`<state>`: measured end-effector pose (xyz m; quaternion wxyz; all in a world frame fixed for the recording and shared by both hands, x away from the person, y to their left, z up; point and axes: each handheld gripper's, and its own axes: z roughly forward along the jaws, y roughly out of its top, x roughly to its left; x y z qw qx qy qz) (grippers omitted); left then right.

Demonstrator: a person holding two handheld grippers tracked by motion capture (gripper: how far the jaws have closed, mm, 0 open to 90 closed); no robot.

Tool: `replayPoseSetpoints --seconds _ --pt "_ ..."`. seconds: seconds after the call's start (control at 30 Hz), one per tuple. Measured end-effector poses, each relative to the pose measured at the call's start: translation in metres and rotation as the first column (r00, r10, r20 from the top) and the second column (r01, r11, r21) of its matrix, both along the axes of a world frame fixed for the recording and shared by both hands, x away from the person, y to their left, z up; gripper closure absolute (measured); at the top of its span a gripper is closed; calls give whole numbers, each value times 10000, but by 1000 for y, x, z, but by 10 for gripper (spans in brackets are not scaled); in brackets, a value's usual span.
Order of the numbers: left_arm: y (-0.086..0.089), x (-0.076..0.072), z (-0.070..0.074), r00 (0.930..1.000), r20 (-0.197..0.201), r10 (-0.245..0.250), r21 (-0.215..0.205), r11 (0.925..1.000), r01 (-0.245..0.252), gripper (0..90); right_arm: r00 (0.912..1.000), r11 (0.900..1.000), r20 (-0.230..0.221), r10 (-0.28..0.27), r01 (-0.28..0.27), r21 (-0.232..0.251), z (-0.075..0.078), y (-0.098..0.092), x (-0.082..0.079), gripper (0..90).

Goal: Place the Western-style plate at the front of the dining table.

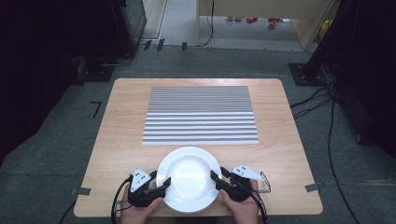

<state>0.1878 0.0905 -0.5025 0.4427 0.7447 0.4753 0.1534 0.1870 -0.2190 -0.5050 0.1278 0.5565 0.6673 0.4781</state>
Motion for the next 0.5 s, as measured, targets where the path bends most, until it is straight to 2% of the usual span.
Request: replayPoseSetpoints --seconds 0.2,0.37,0.4,0.5 --pt "0 0 0 10000 10 10 -3 10000 -10 392 9999 9999 21 -157 157 38 1 0 -2 574" --pt "0 -1 1 10000 47 16 7 10000 -16 398 9992 9996 269 -279 278 41 1 0 -5 589" --pt "1 -1 1 10000 36 3 3 10000 -3 400 9980 9986 454 -447 434 286 1 -2 -7 662" --pt "1 -1 1 10000 38 13 -4 10000 -13 403 9973 9972 460 -579 556 495 3 -4 -8 687"
